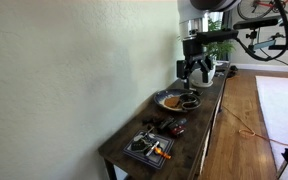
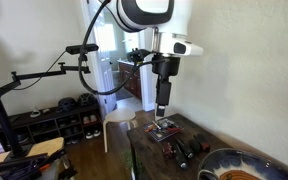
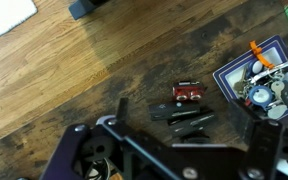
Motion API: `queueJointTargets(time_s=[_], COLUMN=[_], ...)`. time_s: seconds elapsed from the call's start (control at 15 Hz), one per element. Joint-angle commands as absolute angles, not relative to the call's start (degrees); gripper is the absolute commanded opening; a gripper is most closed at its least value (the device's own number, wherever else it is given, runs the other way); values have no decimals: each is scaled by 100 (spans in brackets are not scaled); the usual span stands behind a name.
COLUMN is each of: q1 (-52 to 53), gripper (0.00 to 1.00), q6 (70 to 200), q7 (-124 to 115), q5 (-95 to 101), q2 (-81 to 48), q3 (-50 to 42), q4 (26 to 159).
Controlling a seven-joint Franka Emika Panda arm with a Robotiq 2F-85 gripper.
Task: Put a black object on the circle shaped tray
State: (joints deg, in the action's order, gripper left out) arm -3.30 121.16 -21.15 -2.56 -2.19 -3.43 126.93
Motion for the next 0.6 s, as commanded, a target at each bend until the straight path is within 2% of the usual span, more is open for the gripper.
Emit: queueJointTargets(time_s=[0.0,0.53], q1=[-323,-281], gripper=[100,100], q6=[12307,12249], q7=[-2859,-2968], q5=[-287,-329], q2=[-573,-735], q3=[-395,-405], q4=[12531,12466])
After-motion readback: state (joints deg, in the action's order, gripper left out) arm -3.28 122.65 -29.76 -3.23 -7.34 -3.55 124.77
